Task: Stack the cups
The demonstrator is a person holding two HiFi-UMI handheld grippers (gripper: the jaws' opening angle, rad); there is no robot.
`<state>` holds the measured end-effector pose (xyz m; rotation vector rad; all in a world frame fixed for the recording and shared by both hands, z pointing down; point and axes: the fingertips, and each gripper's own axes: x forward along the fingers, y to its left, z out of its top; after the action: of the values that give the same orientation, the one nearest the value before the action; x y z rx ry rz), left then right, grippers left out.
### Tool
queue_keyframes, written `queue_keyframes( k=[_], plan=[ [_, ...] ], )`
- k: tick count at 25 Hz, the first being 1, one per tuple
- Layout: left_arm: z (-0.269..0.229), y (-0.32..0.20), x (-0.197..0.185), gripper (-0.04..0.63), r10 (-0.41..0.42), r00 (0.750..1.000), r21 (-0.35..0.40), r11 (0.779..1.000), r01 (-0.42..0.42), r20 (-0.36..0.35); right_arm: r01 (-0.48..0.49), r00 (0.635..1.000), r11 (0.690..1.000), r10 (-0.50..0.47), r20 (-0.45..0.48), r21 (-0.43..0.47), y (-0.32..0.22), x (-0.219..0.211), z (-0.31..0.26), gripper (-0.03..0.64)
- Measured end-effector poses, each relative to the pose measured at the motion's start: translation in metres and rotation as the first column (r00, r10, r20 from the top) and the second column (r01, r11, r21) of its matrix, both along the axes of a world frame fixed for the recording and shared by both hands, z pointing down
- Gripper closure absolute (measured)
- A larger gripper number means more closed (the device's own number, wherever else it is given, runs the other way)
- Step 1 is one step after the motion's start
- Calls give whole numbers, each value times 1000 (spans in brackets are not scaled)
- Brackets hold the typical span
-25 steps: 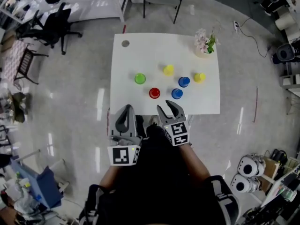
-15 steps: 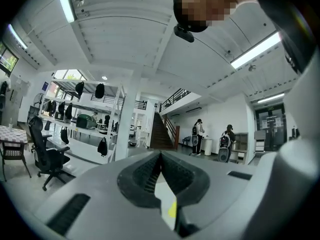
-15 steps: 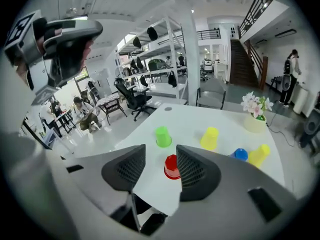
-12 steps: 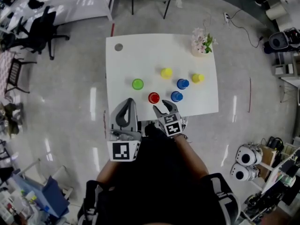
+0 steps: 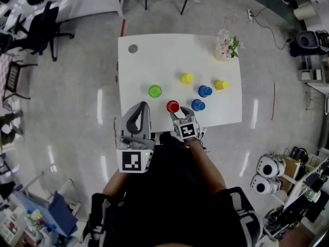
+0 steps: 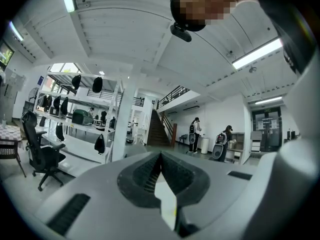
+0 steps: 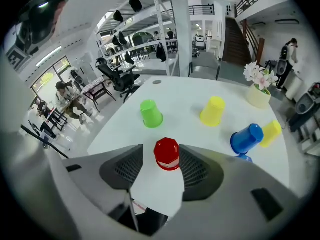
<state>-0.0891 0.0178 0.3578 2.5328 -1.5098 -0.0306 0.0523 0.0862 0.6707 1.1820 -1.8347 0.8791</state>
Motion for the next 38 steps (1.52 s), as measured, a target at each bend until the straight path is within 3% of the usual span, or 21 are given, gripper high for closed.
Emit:
queue_keyframes(
  k=[20, 38],
  plan=[
    [13, -25, -10, 574, 21, 1000, -41, 999, -22, -18, -39, 998, 993, 34, -44, -109, -6, 1, 41, 388],
    [9, -18, -13, 574, 1, 999, -31, 1000, -2, -33, -19, 999, 1000, 19, -27, 3, -56, 2, 9, 393]
  ],
)
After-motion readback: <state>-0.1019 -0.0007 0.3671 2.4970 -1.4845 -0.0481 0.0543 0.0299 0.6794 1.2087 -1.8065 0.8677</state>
